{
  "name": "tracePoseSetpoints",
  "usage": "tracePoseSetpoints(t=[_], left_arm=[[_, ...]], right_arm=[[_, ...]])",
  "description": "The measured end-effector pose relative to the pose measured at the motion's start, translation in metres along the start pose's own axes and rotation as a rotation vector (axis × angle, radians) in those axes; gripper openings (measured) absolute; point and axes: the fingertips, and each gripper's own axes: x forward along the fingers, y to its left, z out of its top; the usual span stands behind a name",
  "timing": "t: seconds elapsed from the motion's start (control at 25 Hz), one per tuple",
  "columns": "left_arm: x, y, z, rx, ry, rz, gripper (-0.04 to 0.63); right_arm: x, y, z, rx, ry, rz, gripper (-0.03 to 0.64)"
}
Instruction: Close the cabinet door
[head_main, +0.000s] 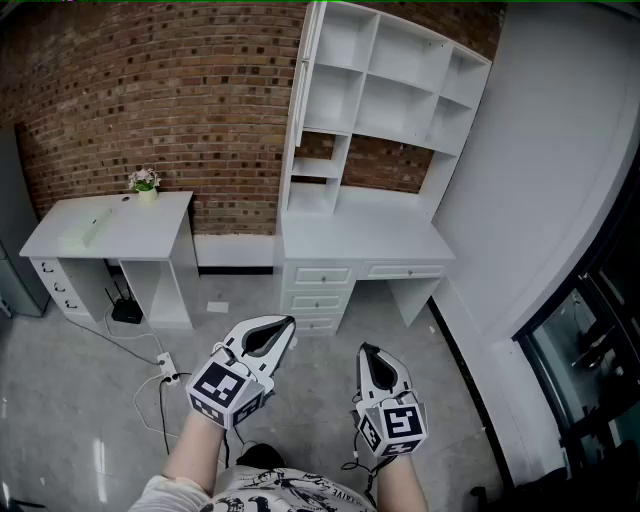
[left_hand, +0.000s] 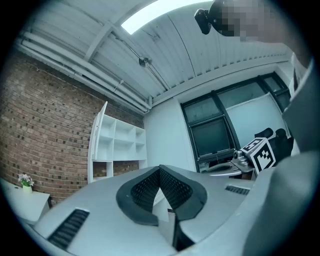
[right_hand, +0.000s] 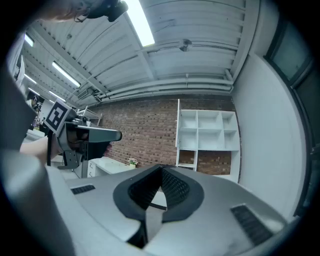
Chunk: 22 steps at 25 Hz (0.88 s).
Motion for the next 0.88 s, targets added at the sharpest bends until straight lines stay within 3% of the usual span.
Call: tracePoseSetpoints(t=[0.88], left_arm=[[-0.007, -0.003, -0.022, -0.021, 0.045, 0.043, 0.011]], right_arm=[[0.0, 0.005, -0.022, 0.035, 0.005, 0.016, 0.005]])
